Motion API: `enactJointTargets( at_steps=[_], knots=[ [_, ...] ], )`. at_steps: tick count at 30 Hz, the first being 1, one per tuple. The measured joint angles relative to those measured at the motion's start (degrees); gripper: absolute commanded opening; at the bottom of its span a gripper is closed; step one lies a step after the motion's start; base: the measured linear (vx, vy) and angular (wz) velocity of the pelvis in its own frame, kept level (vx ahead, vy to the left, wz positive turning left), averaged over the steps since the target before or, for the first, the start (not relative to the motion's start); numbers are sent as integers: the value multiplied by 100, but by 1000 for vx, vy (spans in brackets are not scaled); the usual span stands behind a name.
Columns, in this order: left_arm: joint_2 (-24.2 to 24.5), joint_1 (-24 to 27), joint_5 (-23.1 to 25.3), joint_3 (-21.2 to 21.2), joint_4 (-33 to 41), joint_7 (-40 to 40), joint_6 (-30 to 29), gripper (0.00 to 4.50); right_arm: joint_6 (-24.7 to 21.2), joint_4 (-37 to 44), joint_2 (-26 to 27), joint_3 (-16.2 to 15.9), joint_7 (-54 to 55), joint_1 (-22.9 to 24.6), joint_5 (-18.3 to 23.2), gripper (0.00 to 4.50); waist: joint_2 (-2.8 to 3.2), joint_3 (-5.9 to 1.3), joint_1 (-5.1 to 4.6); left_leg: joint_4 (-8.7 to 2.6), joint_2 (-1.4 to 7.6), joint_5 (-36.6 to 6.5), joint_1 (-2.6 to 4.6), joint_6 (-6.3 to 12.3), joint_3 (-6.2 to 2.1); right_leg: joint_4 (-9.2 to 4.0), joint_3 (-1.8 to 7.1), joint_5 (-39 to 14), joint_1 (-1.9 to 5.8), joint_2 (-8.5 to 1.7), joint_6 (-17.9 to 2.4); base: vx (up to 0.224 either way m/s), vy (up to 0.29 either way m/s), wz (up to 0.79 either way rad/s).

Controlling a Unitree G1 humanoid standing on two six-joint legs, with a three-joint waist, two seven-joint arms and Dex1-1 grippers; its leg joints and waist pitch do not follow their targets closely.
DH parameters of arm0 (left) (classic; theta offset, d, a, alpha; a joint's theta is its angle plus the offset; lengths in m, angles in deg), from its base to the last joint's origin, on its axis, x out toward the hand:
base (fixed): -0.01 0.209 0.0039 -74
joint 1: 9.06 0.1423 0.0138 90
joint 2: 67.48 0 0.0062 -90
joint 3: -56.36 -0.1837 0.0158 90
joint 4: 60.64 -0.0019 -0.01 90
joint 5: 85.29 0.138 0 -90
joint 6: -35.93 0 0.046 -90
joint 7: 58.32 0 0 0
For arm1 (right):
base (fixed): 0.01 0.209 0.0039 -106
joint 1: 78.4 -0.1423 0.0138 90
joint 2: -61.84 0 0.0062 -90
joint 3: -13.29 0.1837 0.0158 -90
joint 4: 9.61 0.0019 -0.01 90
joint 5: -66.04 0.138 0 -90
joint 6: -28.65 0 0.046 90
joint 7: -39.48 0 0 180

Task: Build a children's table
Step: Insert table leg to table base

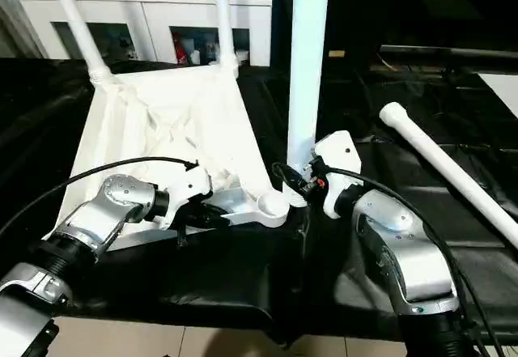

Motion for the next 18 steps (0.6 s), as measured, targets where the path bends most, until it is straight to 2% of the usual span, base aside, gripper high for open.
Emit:
enactJointTargets(
  at_steps=[6,8,11,14,18],
  knots=[
    [94,55,-27,-2,186,-153,-195,3,-351,-3,217,321,-115,-118,636,185,0,0,-5,-2,10,0,4,0,10,-12,-1,0,-1,4,0,0,0,0],
    [164,115,-31,15,298,-189,-253,0,-500,-36,231,339,-222,-128,802,185,1,0,2,-3,17,0,4,0,10,-13,-3,0,-1,9,0,0,0,0],
    [210,228,-29,46,471,-168,-296,0,-618,-275,230,171,-404,-254,817,185,1,0,-2,-3,27,3,3,-5,15,-15,-4,0,-3,14,-1,0,0,0],
    [194,318,-27,92,586,-95,-234,0,-697,-640,176,-140,-551,-382,663,185,1,-1,8,-3,42,4,4,-8,23,-20,-6,-2,-2,23,-3,0,0,0],
    [168,407,-21,109,707,0,-239,0,-651,-745,183,-301,-599,-498,557,185,11,-8,19,-5,48,4,5,-8,39,-22,-4,-4,-2,23,-4,0,0,0]
  ],
)
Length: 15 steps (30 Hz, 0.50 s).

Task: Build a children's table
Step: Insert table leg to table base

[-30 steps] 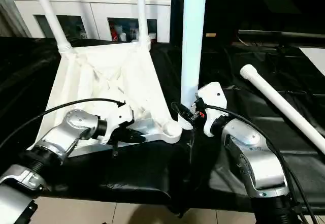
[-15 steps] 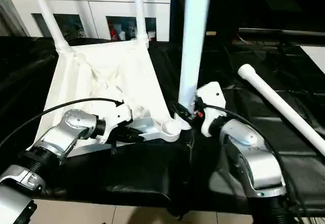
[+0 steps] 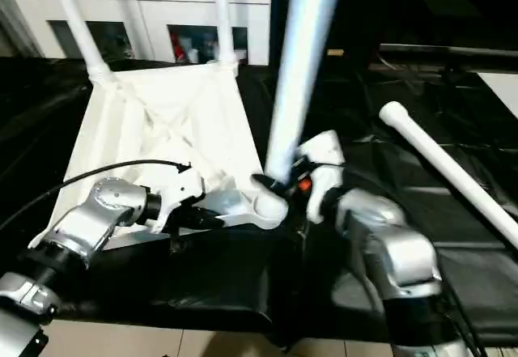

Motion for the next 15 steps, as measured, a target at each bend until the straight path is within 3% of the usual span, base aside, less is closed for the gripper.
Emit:
enactJointTargets(
  at_steps=[15],
  knots=[
    [-21,172,17,94,250,136,-103,0,377,-790,122,-92,2,-409,-203,185,-8,1,-19,-4,12,0,0,0,27,1,6,-3,-5,1,4,0,0,0]
  ],
)
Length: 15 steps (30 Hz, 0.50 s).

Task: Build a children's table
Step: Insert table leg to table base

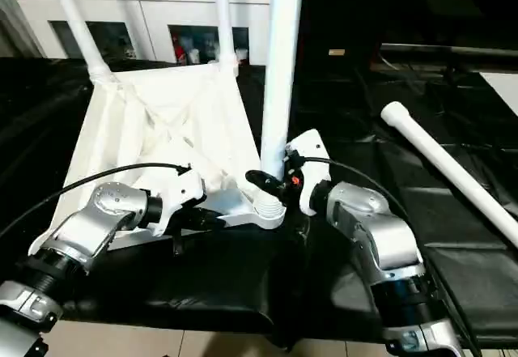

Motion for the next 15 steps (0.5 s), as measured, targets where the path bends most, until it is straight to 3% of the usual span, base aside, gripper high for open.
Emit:
enactJointTargets(
  at_steps=[7,15],
  knots=[
    [4,11,0,28,28,-26,-73,0,122,-234,140,153,-75,-12,115,185,-12,-5,-9,-1,6,0,1,0,1,0,2,-1,-1,6,0,0,0,0],
    [-130,-87,-1,51,-126,-10,-135,0,681,-295,434,608,-34,478,427,185,7,-13,15,-1,6,0,1,0,2,-2,2,-1,-1,5,-1,0,0,0]
  ],
)
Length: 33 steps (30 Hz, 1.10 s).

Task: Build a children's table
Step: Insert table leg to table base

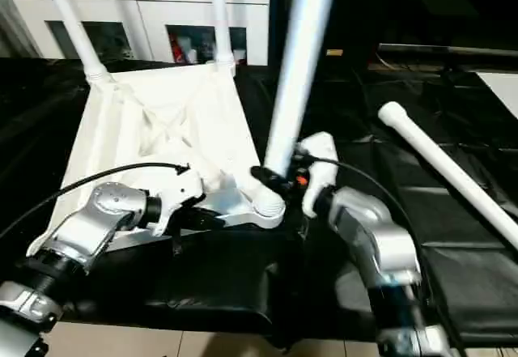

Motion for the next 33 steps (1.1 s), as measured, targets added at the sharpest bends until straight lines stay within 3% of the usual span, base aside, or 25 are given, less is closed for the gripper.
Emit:
enactJointTargets(
  at_steps=[8,11,18,24,33],
  knots=[
    [-90,-74,11,19,-197,69,1,0,851,90,243,-20,398,445,-243,184,51,-27,-2,-1,-1,0,2,0,0,-1,-1,0,2,-3,1,0,0,0],
    [-109,-96,3,19,-248,33,12,0,828,229,220,-120,455,502,-327,184,78,-36,-3,-6,-1,0,2,0,0,-5,-2,-2,2,-2,2,0,0,0],
    [-73,-158,3,18,-351,-89,46,0,661,354,-182,-491,129,295,-590,184,77,-37,-4,-13,0,0,2,0,0,-11,-3,-2,4,-1,2,0,0,0],
    [-6,-168,28,-10,-377,-243,132,0,518,271,-540,-832,-406,52,-811,184,56,-48,-8,-18,3,-1,2,0,0,-13,-3,-7,4,2,3,0,0,0],
    [127,-132,24,-42,-325,-545,148,0,482,205,-810,-950,-1075,-39,-788,184,10,-76,0,-33,3,-1,5,-1,0,-16,-9,-18,4,2,-4,0,0,0]
  ],
)
